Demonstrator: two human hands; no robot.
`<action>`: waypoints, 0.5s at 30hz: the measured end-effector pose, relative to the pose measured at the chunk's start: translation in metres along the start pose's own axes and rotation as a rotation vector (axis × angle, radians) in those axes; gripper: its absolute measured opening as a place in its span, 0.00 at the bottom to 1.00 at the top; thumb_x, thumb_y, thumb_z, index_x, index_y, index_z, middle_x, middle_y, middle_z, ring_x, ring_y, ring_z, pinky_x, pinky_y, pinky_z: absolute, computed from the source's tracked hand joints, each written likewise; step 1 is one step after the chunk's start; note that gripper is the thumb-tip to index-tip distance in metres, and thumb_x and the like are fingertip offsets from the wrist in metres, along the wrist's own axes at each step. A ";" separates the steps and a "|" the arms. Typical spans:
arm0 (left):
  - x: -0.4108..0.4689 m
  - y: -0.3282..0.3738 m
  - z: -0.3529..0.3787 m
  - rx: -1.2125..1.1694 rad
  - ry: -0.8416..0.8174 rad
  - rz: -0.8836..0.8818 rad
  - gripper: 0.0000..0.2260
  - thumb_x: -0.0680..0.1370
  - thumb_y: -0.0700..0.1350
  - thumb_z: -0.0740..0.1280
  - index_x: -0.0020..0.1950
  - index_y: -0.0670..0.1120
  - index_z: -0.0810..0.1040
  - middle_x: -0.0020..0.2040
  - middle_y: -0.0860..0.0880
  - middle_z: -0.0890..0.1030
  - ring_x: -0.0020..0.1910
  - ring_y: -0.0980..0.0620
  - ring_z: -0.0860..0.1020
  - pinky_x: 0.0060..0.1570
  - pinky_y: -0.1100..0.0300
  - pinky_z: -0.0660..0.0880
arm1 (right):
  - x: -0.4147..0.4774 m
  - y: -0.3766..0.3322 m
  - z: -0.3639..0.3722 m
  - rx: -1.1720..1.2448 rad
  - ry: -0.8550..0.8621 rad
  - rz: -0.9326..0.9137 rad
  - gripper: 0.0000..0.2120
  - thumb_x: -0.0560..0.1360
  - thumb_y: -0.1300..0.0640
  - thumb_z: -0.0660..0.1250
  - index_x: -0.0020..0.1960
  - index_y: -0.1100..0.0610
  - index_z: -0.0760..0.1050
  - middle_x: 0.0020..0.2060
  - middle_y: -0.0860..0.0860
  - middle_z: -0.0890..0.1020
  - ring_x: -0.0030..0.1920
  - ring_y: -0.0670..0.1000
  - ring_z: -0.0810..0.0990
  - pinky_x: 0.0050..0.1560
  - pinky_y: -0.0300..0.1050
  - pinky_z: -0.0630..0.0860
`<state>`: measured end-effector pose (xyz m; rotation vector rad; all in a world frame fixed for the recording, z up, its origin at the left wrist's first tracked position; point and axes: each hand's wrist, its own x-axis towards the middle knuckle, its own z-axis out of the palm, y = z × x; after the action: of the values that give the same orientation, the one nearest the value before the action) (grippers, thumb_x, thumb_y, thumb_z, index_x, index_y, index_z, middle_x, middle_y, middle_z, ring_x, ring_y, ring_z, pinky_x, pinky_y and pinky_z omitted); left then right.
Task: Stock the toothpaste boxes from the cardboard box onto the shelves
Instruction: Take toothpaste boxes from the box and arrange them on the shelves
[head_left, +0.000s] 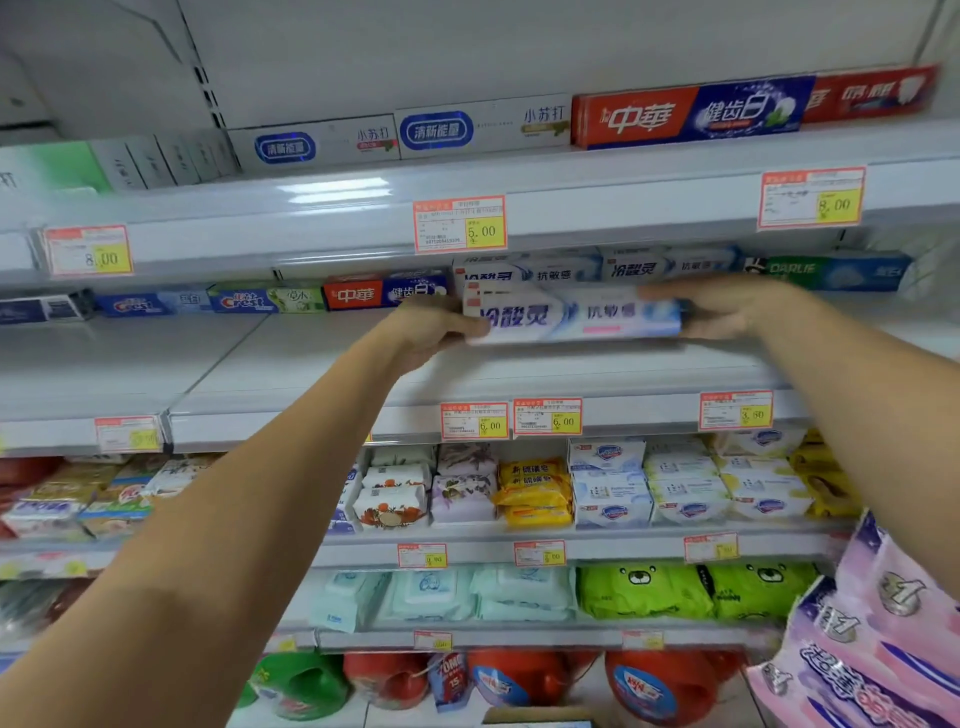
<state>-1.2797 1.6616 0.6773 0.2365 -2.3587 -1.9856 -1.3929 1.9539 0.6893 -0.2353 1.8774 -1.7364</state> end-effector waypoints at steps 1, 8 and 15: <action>0.001 -0.006 0.000 0.072 0.027 0.030 0.18 0.72 0.30 0.69 0.61 0.39 0.75 0.61 0.44 0.78 0.64 0.46 0.74 0.58 0.60 0.73 | 0.002 0.003 0.003 -0.106 -0.003 -0.022 0.29 0.66 0.63 0.72 0.66 0.60 0.70 0.60 0.56 0.79 0.53 0.51 0.80 0.51 0.44 0.80; 0.003 -0.017 0.007 0.332 0.101 0.028 0.33 0.69 0.37 0.76 0.71 0.42 0.65 0.56 0.49 0.74 0.56 0.50 0.73 0.54 0.59 0.71 | 0.002 0.000 0.014 -0.958 0.019 -0.047 0.48 0.68 0.49 0.75 0.78 0.51 0.49 0.76 0.48 0.56 0.74 0.50 0.58 0.72 0.44 0.56; 0.019 -0.017 0.004 0.350 0.140 -0.020 0.28 0.68 0.38 0.77 0.64 0.43 0.70 0.60 0.49 0.77 0.53 0.51 0.75 0.53 0.59 0.72 | 0.031 0.004 0.035 -0.738 0.242 0.101 0.17 0.69 0.59 0.75 0.53 0.62 0.72 0.38 0.54 0.76 0.34 0.49 0.72 0.40 0.39 0.76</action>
<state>-1.2975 1.6598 0.6591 0.3990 -2.6021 -1.4936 -1.3998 1.9091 0.6770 -0.2025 2.5981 -0.9721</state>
